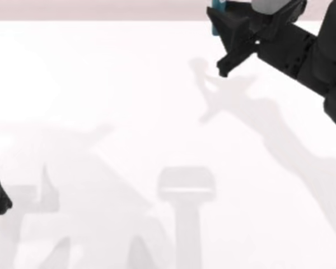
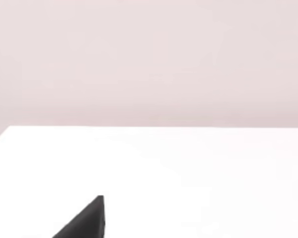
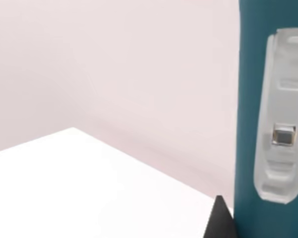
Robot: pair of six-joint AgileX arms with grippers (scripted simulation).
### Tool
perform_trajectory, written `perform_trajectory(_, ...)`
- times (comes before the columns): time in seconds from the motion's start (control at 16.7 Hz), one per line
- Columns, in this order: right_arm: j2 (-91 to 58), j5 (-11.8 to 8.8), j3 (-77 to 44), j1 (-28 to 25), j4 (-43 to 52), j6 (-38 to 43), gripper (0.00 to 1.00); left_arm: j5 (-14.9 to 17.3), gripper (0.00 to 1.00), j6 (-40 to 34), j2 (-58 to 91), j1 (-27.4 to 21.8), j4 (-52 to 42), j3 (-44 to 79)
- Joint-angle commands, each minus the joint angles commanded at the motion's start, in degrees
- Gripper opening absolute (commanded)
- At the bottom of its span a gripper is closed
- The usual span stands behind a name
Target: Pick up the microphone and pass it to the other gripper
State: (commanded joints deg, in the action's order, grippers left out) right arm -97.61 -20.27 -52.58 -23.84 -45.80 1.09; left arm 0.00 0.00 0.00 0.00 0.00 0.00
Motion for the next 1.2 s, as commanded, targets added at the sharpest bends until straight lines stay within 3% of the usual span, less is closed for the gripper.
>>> perform_trajectory(0.48,4.88,11.11,11.05,-11.58,-12.59,-0.42,0.00,0.00,1.00,0.00,0.00,0.00,0.00,0.00)
perform_trajectory(1.2,5.14,11.54,11.47,-12.02,-13.03,-0.45,0.00,0.09,1.00,0.01,0.09,-0.04,0.04,0.07)
